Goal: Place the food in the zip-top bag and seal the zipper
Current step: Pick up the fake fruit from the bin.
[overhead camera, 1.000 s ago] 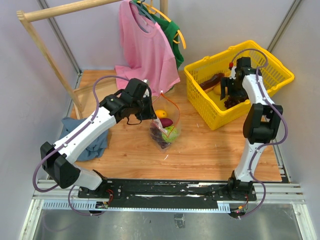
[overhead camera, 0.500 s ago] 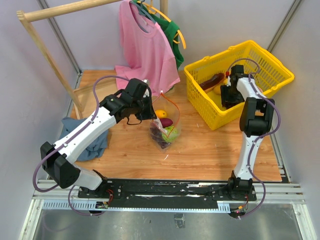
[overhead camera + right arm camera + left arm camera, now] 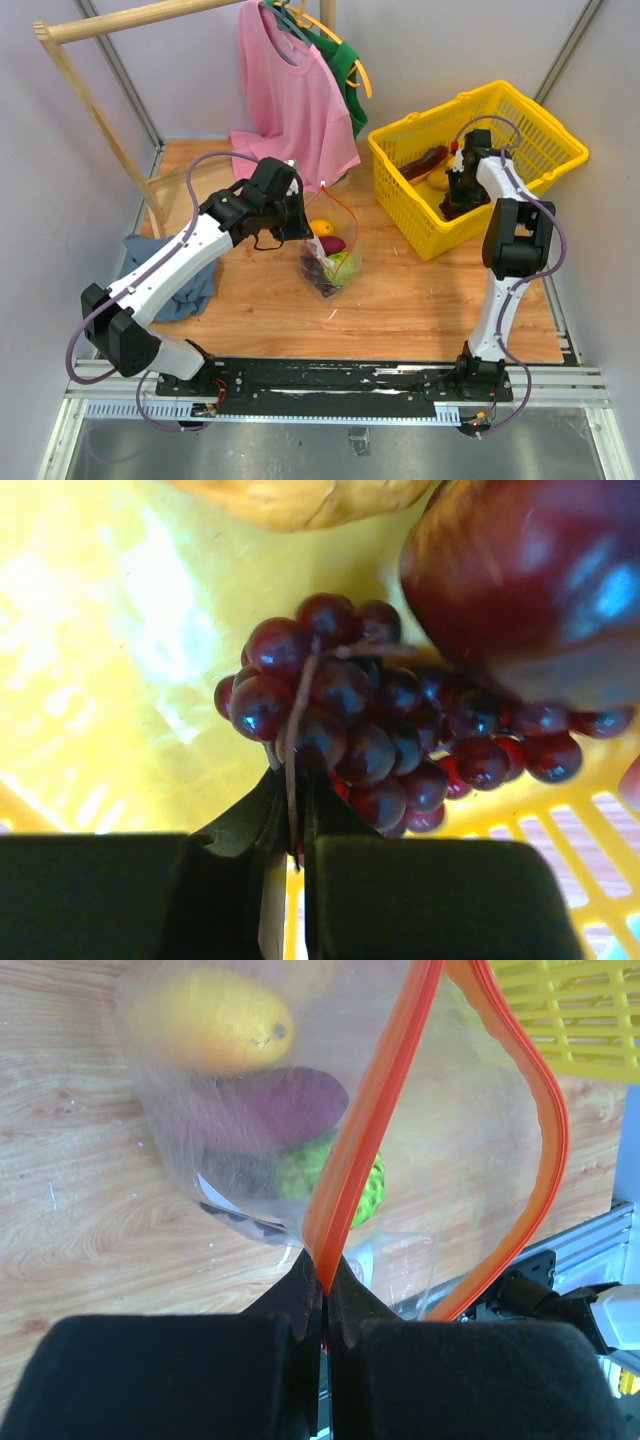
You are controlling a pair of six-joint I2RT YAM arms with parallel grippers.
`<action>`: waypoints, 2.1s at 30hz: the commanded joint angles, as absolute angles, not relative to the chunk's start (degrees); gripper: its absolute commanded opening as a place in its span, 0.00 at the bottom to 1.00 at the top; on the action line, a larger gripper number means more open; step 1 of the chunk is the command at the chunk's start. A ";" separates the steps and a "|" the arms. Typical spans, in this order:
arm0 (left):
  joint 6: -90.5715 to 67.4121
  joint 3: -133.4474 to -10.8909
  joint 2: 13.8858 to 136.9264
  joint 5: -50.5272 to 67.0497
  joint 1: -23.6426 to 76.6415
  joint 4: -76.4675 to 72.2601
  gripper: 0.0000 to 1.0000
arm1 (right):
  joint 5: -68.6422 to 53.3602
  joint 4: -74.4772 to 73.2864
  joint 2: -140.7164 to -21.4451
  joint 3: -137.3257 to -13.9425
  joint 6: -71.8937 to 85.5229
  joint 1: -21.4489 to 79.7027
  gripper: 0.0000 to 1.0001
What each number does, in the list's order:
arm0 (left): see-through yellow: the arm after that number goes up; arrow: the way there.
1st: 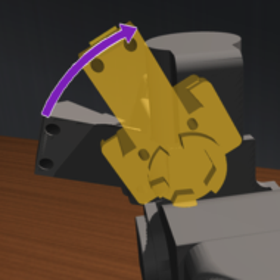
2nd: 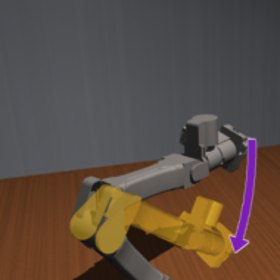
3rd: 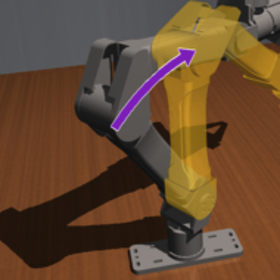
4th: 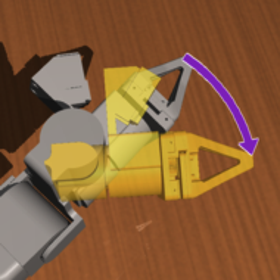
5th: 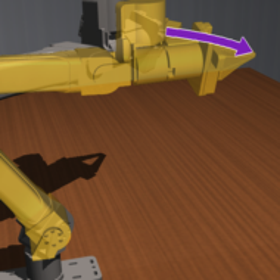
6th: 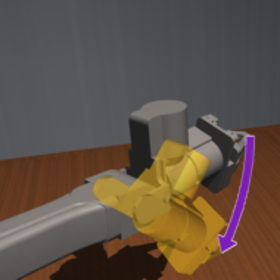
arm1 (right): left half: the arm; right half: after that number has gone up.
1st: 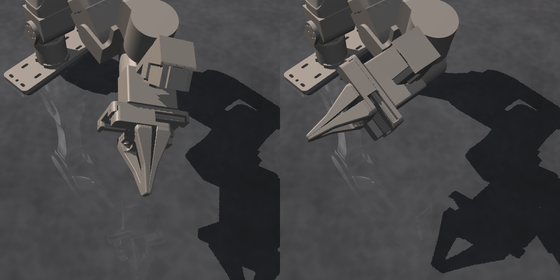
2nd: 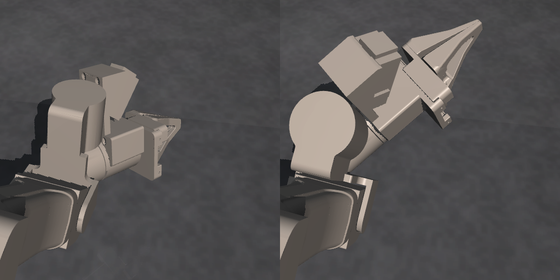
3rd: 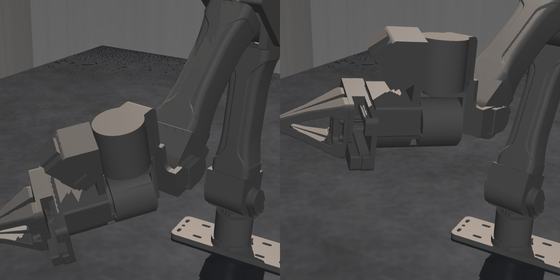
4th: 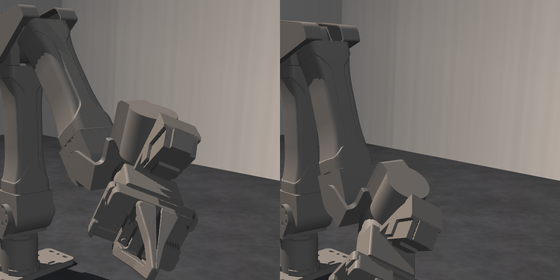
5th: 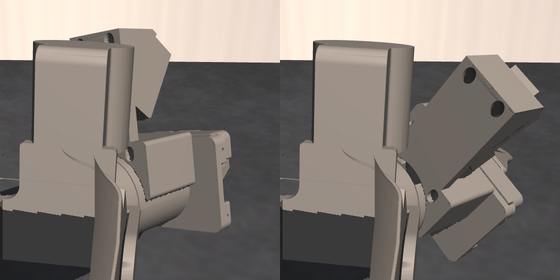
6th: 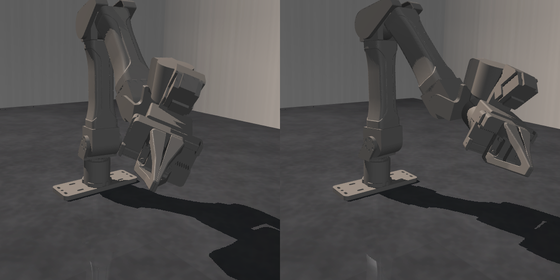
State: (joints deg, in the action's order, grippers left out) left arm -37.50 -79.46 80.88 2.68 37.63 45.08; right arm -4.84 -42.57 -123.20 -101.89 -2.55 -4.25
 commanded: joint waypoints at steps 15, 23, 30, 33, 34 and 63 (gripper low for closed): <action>-36.91 -78.56 79.74 2.62 37.62 43.72 0.00 | -12.30 -37.92 -100.41 -94.27 3.41 -1.20 0.01; -37.13 -78.40 79.65 2.58 37.64 43.35 0.00 | -13.23 -34.89 -91.03 -94.06 6.13 0.33 0.01; -37.35 -78.03 79.32 2.46 37.62 42.90 0.00 | -14.88 -31.55 -83.20 -92.42 9.19 2.08 0.01; -37.35 -78.00 79.37 2.63 37.62 42.82 0.00 | -15.45 -29.78 -79.62 -91.93 10.20 3.36 0.01; -37.39 -77.90 79.25 2.54 37.62 42.81 0.00 | -15.91 -29.64 -78.23 -92.40 10.39 3.83 0.01; -38.56 -77.94 79.61 2.83 37.62 41.49 0.00 | -39.56 -13.04 -68.80 -84.58 20.61 26.78 0.01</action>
